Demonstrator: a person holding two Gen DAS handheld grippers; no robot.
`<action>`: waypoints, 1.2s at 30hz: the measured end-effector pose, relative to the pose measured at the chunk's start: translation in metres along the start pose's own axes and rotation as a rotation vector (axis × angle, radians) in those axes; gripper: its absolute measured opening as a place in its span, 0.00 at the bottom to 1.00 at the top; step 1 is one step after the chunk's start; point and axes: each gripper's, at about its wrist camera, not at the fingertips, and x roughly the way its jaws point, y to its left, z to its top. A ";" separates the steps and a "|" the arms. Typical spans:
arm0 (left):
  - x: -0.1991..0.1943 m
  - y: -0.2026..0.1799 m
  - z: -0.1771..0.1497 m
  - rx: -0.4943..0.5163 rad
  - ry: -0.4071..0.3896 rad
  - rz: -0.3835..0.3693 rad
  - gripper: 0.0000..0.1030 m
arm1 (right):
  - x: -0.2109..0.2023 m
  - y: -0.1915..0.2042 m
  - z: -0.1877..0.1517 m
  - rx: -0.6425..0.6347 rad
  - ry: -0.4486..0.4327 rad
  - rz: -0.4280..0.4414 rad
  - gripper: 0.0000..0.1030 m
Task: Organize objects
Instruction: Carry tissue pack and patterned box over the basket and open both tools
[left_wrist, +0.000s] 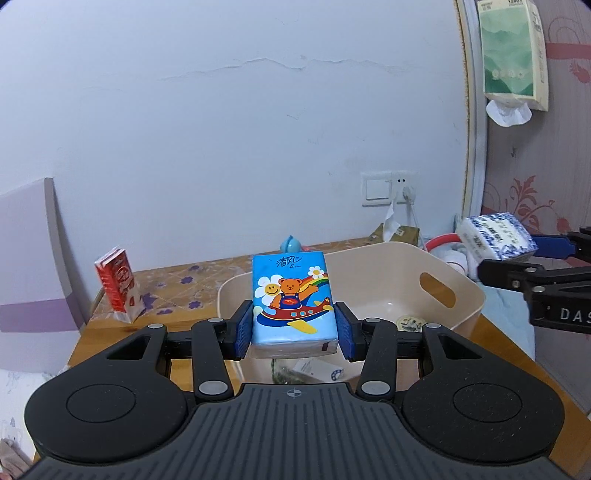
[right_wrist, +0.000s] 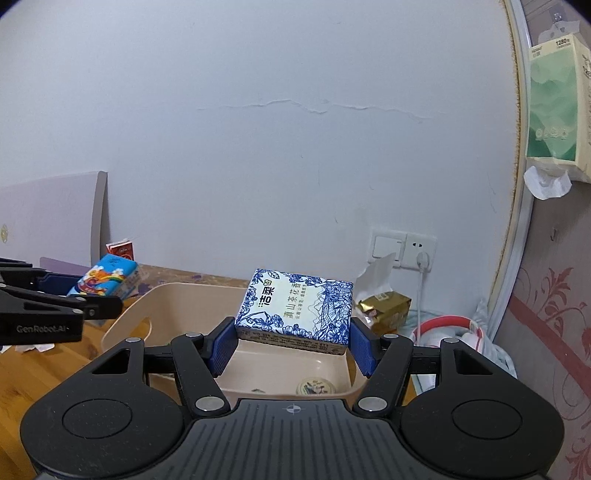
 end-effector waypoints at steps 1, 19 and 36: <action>0.004 -0.001 0.001 0.004 0.002 0.002 0.45 | 0.004 -0.001 0.001 0.011 0.004 0.010 0.60; 0.107 -0.018 -0.002 0.056 0.254 0.025 0.45 | 0.091 -0.005 -0.005 0.014 0.164 0.012 0.59; 0.158 -0.011 -0.013 0.006 0.475 -0.002 0.46 | 0.143 0.008 -0.020 -0.053 0.402 0.034 0.60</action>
